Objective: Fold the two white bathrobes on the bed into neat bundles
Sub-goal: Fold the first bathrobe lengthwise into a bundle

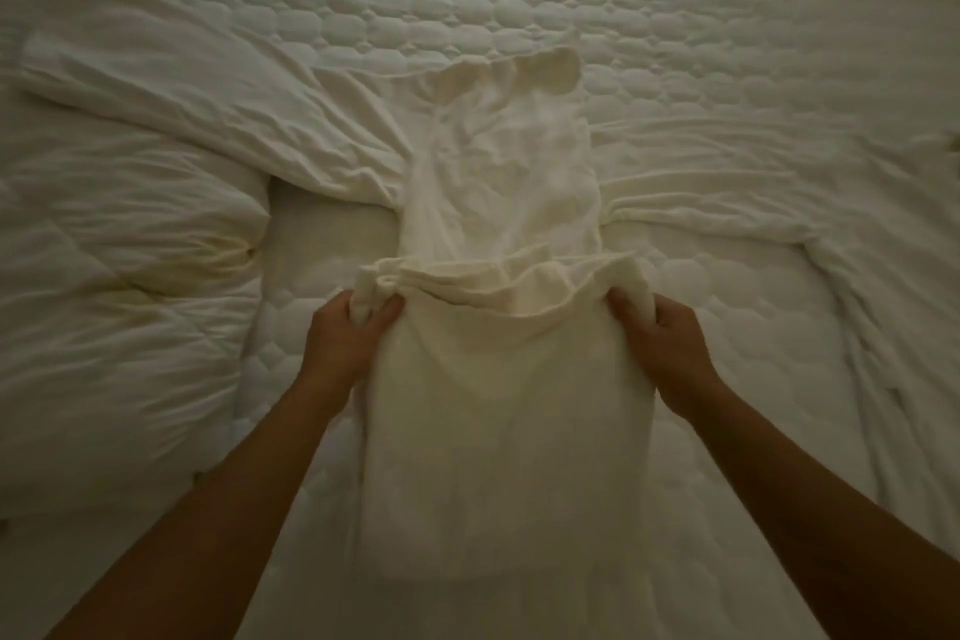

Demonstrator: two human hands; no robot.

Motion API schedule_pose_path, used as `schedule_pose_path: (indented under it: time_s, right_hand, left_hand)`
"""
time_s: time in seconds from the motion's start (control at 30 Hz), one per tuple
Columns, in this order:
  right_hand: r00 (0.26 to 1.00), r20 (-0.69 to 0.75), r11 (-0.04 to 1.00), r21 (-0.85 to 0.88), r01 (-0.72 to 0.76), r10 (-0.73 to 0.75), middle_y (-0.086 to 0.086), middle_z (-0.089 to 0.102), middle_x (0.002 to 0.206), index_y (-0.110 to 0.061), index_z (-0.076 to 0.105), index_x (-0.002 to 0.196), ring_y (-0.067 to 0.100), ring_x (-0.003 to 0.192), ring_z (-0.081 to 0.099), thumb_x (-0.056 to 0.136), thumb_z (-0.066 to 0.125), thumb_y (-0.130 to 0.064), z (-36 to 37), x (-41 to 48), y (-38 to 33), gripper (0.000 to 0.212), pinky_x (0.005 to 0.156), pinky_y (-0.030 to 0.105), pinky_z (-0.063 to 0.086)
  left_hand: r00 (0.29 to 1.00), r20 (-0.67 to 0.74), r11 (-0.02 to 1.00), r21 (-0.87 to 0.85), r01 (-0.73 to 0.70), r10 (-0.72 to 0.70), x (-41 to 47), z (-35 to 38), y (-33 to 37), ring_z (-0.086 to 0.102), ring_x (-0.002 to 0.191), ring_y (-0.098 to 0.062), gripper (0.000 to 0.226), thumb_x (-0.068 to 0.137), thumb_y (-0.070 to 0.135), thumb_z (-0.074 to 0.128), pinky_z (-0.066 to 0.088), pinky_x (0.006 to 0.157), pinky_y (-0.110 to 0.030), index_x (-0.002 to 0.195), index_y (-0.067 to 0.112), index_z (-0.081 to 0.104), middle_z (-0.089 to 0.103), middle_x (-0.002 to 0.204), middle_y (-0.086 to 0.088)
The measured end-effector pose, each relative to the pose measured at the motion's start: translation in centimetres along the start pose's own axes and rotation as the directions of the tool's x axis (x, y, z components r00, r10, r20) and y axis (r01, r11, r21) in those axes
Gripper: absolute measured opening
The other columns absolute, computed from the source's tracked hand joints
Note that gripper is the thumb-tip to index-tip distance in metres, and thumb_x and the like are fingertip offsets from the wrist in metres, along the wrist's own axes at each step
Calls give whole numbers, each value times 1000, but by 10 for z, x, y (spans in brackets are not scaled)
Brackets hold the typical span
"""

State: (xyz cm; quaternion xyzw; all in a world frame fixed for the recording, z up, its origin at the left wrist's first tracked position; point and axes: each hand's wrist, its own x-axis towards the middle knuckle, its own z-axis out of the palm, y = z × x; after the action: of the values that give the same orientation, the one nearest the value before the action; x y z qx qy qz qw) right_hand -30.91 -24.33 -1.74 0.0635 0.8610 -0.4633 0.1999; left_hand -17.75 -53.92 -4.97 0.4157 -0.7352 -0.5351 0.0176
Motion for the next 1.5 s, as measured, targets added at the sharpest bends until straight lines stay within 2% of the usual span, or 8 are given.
schedule_pose_path:
  time_s: [0.27,0.4,0.57,0.73,1.03,1.27,1.4,1.5]
  right_hand:
    - [985,-152,957,-261,-125,87,6,65,88,-11,62,91,29,86,62,92,56,-64,40,46,35,53,63,33,41]
    - [935,-205,897,-398,191,-290,12,43,152,-20,33,151,30,140,41,98,55,-51,47,26,27,65,116,52,31]
    - [774,271,456,-680,575,-572,15,10,169,-32,23,160,30,156,6,100,40,-58,90,9,41,67,121,65,7]
    - [931,190,595,-725,347,-311,5,-19,168,-47,-6,158,27,156,-13,94,27,-76,84,34,79,77,123,59,4]
    - [928,101,574,-760,305,-359,17,20,166,-31,43,152,40,149,30,87,34,-74,88,34,68,78,113,68,24]
    - [851,272,547,-669,503,-450,20,40,157,-23,40,149,32,140,38,90,16,-79,138,61,-19,85,113,64,22]
    - [723,396,548,-475,689,-566,14,44,155,-21,38,152,34,140,45,94,33,-69,233,84,-131,75,113,54,35]
    - [676,434,604,-314,733,-595,8,38,160,-21,35,155,28,144,40,95,55,-54,302,87,-220,71,115,43,36]
  left_hand:
    - [972,-144,963,171,209,-185,40,42,-20,60,115,-35,66,89,67,57,43,88,-36,123,11,62,66,124,-13]
    - [892,-335,884,450,-130,302,15,48,-11,48,133,-34,64,96,51,57,35,107,-48,145,13,44,50,145,-15]
    - [795,244,422,741,-522,555,-7,86,-41,15,155,-32,69,101,64,28,17,118,-67,158,26,31,20,168,-9]
    - [932,116,564,768,-304,343,16,76,-84,-8,156,-29,73,92,76,23,6,122,-62,157,50,5,-11,170,1]
    - [906,170,560,737,-378,388,26,66,-75,-1,156,-24,69,96,75,20,8,117,-52,158,48,7,6,170,-4]
    - [883,-362,952,174,-252,299,118,-27,27,49,137,-22,82,90,64,49,33,115,-22,151,9,42,50,150,-13]
    - [699,-714,986,-90,-137,32,187,-128,74,58,113,-28,70,83,32,76,50,99,-35,141,4,49,57,125,-15]
    - [671,-646,875,-483,7,-363,227,-186,82,64,110,-33,67,71,37,84,54,95,-45,124,4,58,65,120,-14]
